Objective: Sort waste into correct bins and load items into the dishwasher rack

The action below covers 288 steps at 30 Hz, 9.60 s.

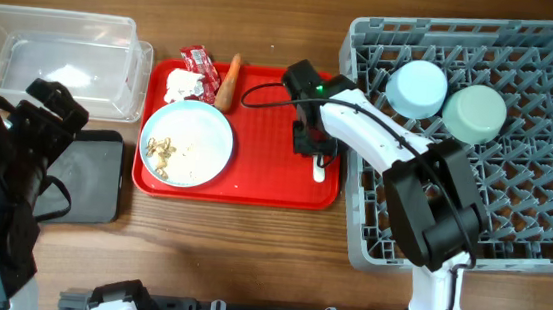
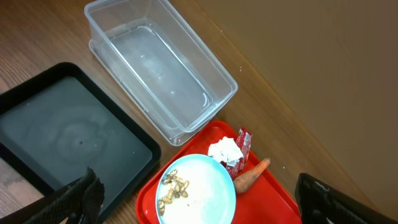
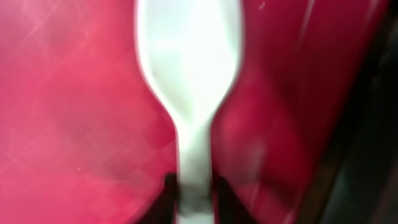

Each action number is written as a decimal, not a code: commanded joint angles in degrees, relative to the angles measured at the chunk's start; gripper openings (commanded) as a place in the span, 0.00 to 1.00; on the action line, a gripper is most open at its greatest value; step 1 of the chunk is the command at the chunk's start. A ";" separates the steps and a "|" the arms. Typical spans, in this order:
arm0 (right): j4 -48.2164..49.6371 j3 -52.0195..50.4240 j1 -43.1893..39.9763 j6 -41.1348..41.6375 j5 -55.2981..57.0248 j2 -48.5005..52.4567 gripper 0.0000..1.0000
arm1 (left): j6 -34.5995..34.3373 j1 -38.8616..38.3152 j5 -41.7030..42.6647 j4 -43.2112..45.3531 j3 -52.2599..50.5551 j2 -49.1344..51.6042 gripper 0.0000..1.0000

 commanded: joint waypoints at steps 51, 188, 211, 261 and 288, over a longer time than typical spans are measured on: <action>-12.33 0.66 -6.60 -11.39 2.97 -61.99 1.00 | -0.55 0.26 -0.96 0.17 0.11 -0.15 1.00; 52.43 -83.52 -14.93 -9.97 3.56 -118.79 1.00 | 10.05 -23.69 -5.90 43.45 -11.23 53.81 0.86; 52.43 -83.52 -14.93 -9.99 3.56 -118.79 1.00 | 10.16 -19.23 -0.31 35.34 -4.24 40.54 0.41; 52.43 -83.52 -14.93 -9.99 3.56 -118.79 1.00 | 1.99 -19.56 -2.16 27.89 3.32 62.99 0.80; 52.43 -83.52 -14.93 -9.99 3.56 -118.79 1.00 | 1.57 -3.10 -4.66 23.02 11.67 54.29 0.72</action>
